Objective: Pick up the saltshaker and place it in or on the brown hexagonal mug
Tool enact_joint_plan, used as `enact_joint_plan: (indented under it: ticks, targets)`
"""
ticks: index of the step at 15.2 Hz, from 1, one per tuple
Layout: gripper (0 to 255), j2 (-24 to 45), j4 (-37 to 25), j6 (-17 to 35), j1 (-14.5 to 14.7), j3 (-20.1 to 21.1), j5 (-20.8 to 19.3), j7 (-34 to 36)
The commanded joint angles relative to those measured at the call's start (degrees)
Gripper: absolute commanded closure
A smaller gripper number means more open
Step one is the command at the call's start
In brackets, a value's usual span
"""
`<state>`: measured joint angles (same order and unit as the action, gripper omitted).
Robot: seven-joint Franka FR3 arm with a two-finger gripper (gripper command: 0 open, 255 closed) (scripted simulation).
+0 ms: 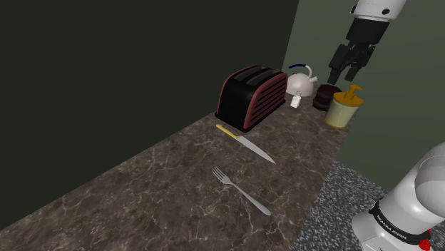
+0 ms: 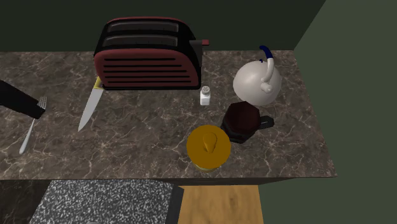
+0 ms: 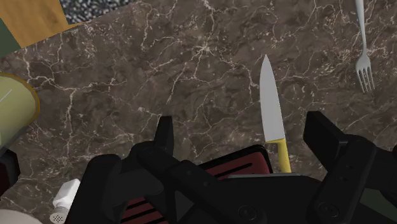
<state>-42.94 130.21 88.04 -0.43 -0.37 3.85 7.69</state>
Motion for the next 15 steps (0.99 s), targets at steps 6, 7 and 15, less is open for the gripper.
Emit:
enact_joint_plan:
  ticks: [6,7,15]
  targets:
    - [0,5.91,0.37,5.85,-1.31,-4.19,-2.92,-5.48]
    - [0,7.27,0.23,7.01,-1.56,-5.01,-3.4,-6.55]
    - [0,19.98,-3.51,15.62,-3.15,-11.32,-5.65,-14.98]
